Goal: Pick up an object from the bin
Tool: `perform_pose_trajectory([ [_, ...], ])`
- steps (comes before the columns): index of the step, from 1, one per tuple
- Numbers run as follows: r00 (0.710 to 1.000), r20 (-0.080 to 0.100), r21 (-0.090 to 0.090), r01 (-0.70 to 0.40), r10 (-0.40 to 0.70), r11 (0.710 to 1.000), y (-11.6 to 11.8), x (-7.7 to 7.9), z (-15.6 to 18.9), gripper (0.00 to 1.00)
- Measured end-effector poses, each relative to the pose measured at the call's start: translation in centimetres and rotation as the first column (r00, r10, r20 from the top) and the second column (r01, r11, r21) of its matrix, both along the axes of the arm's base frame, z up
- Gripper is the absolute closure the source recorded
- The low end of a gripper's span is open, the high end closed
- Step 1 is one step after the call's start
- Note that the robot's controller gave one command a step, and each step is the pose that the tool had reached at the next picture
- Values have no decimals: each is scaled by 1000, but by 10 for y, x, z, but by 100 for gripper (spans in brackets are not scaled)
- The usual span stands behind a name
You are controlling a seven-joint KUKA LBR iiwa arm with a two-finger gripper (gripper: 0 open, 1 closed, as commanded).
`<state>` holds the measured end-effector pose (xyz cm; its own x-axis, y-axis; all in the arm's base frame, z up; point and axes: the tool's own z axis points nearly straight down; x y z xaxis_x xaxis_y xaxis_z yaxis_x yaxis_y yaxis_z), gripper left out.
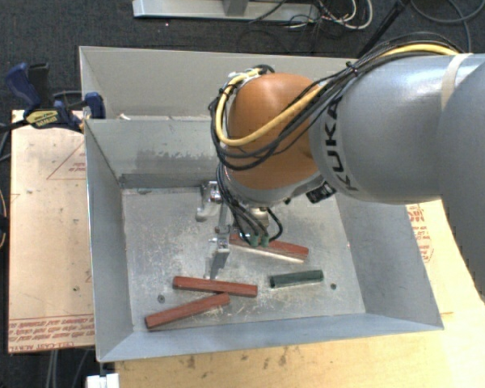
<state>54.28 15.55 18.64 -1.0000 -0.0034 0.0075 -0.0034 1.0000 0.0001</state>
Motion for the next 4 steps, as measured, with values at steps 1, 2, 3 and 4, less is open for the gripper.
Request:
perform_pose_trajectory([
  [1,1000,8,1,3,-3,1000,-1,2,4,0],
  [2,963,31,1,-269,269,963,-1,-10,-104,100],
  [3,963,33,4,-269,269,963,0,-12,-107,0],
  [4,963,33,4,-269,269,963,0,-11,-107,0],
])
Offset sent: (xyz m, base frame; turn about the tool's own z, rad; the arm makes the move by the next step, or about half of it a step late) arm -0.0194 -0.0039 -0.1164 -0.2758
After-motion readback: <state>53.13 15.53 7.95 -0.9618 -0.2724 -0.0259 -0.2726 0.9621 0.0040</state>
